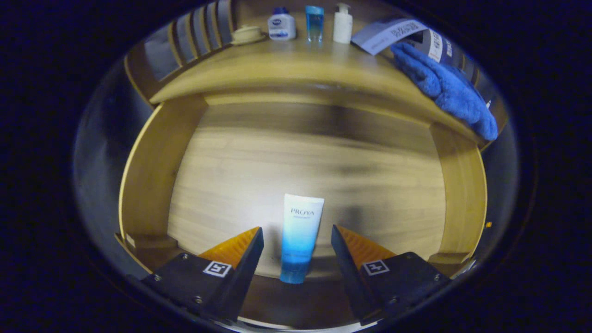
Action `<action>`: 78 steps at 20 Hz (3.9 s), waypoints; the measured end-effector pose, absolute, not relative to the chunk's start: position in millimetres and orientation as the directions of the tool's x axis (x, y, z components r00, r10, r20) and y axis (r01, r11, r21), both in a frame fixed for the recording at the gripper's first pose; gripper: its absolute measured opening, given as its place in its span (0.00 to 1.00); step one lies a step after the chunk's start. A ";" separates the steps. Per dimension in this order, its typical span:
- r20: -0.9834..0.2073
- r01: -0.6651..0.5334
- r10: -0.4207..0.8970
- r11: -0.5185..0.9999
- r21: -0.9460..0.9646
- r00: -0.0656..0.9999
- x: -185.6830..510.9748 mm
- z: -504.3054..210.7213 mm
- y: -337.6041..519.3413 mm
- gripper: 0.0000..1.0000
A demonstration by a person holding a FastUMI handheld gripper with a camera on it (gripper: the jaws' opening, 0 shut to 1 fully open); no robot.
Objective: Pull open the drawer, take out the items inside it, and place them on the countertop above the cabinet.
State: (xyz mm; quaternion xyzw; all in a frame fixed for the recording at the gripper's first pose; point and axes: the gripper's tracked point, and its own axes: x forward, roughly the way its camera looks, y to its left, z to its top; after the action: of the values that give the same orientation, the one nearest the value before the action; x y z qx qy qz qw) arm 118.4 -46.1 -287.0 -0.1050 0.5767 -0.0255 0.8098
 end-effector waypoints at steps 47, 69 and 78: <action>-0.274 0.164 -0.180 0.983 -0.081 0.945 372.7 -178.1 -43.3 0.49; -0.153 0.176 -0.212 0.960 -0.218 0.965 100.0 -108.7 -67.8 0.99; -0.038 0.137 -0.152 0.957 -0.254 0.988 45.2 -159.5 -60.8 0.99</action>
State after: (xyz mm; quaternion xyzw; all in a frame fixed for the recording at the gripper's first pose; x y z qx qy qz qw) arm 45.2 -60.8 -159.5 -0.1263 0.0287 -0.0732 0.9889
